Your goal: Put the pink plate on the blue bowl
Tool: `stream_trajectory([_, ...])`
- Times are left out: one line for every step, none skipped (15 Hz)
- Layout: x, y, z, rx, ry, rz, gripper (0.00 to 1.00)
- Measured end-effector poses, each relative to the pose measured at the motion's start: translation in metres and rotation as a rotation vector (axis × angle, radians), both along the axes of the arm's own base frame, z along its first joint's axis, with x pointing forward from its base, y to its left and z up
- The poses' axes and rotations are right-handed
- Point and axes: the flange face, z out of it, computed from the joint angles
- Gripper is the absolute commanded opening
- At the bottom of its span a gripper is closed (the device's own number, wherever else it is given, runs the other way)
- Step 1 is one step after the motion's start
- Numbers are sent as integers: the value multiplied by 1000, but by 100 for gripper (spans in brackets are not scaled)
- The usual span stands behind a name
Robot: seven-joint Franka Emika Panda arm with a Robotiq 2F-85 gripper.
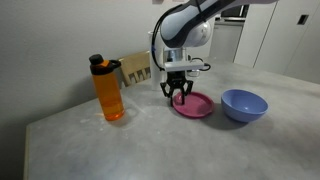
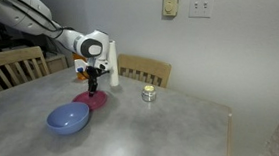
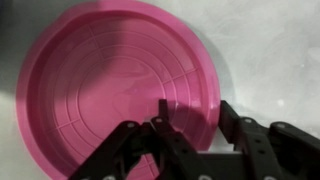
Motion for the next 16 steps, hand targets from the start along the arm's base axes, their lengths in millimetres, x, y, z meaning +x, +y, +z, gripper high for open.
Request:
stream_trajectory([1, -1, 1, 2, -1, -3, 15])
stream_trajectory([2, -1, 2, 5, -3, -5, 7])
stream_trajectory([2, -1, 2, 5, -3, -6, 1])
stream_trajectory([3, -1, 4, 7, -6, -7, 4])
stream_trajectory([3, -1, 4, 7, -7, -7, 0])
stream_trajectory([3, -1, 3, 7, -7, -7, 1])
stream_trajectory([4, -2, 4, 8, -9, -8, 3])
stream_trajectory([5, -1, 5, 8, -12, -7, 3])
stream_trajectory([6, -1, 7, 9, -17, -3, 3])
stream_trajectory([7, 1, 10, 13, -24, 8, 3])
stream_trajectory([9, 5, 16, 17, -28, 24, 3])
stream_trajectory([10, 10, 24, 23, -28, 47, 3])
stream_trajectory([10, 17, 35, 26, -22, 74, 3])
stream_trajectory([10, 26, 49, 23, -10, 105, 3])
stream_trajectory([8, 36, 66, 17, 10, 138, 3])
stream_trajectory([5, 47, 86, 6, 35, 173, 3])
